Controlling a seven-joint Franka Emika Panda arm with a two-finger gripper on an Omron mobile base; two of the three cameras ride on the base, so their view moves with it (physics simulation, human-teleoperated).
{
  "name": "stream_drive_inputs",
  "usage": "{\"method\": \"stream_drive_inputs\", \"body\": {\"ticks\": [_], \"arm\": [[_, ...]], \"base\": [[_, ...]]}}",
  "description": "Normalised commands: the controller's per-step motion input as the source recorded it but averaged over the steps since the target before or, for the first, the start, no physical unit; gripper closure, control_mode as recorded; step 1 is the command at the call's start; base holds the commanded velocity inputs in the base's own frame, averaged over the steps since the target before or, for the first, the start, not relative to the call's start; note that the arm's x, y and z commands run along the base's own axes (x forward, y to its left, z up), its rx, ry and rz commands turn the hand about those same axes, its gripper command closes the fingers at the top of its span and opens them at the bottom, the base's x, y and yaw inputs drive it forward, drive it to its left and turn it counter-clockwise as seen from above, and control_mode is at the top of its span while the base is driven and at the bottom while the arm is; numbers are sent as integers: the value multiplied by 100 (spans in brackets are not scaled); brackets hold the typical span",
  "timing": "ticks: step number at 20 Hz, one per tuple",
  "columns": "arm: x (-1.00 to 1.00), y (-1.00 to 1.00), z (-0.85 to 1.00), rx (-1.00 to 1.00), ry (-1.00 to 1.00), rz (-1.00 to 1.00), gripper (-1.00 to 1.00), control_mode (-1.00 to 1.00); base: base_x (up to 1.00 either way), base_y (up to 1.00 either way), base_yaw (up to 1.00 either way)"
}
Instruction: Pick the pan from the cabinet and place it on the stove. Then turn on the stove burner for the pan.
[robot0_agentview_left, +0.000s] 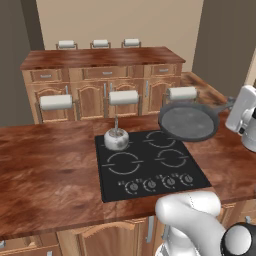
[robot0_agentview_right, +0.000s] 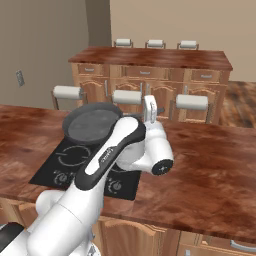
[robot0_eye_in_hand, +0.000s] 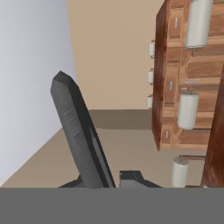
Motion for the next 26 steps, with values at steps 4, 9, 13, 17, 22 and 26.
{"method": "stream_drive_inputs", "body": {"ticks": [4,9,13,17,22,26], "arm": [[36,-31,-61,0,-2,-1,100,-100],[22,-21,-39,-2,-3,-2,100,-100],[26,-6,-28,-4,0,-2,100,-100],[44,-1,-32,-2,0,-2,100,-100],[50,-1,-29,-1,0,-7,100,-100],[48,-7,-38,0,0,-9,100,-100]], "base": [[0,0,0],[0,0,0],[0,0,0],[0,0,0],[0,0,0],[0,0,0]]}}
